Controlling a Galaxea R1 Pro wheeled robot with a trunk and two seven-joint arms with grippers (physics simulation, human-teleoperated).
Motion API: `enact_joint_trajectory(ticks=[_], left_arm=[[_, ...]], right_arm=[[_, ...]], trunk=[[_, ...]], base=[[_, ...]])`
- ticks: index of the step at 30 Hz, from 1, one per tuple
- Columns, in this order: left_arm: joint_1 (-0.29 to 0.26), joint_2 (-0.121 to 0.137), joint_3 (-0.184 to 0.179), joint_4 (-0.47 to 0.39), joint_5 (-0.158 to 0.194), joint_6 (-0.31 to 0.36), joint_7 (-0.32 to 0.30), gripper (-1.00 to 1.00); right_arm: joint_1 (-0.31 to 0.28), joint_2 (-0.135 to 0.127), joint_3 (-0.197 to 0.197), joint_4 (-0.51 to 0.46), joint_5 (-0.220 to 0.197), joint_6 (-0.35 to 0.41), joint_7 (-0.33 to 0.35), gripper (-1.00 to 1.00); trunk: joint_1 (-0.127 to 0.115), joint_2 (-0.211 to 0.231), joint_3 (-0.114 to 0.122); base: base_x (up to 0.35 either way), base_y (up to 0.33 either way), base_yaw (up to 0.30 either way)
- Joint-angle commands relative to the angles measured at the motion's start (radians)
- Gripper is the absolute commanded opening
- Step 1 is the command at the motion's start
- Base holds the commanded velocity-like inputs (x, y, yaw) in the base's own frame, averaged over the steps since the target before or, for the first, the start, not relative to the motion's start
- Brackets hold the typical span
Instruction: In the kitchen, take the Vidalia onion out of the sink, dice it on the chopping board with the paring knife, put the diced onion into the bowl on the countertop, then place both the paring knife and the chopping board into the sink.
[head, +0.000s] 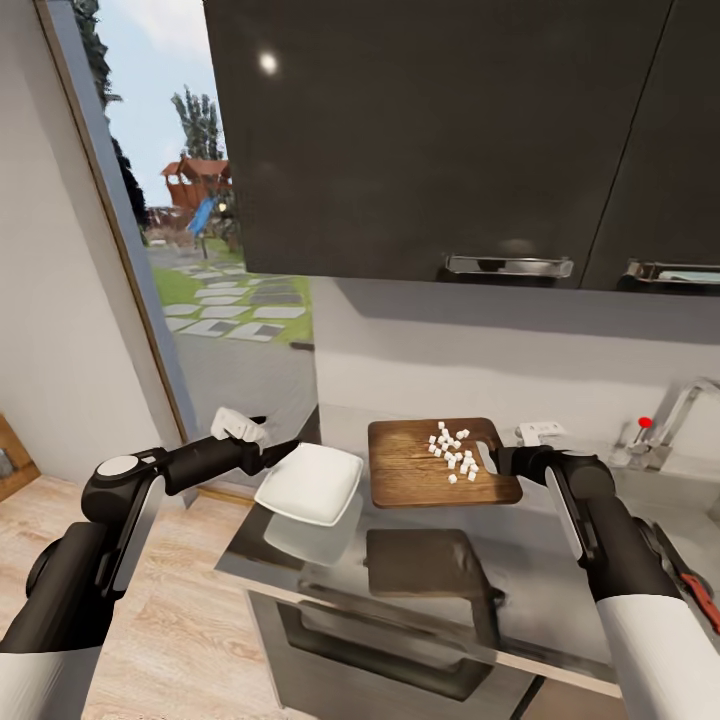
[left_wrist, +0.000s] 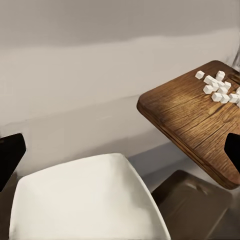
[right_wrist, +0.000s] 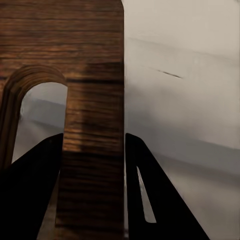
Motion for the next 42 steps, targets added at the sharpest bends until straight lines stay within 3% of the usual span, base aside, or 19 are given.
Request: enact_joint_trajectory(ticks=[1,42], left_arm=[[-0.001,0.000,0.000,0.000,0.004,0.008,-0.001,1.00],[-0.001,0.000,-0.001,0.000,0.004,0.008,-0.001,1.00]], right_arm=[[-0.001,0.000,-0.001,-0.001,0.008,0.004,0.008,-1.00],[-0.001,0.000,-0.001,-0.001,0.008,0.005,0.008,-1.00]], trunk=[[0.001,-0.002,-0.002],[0.001,-0.002,-0.002]], base=[[0.000,0.000,0.186],[0.000,0.000,0.190]])
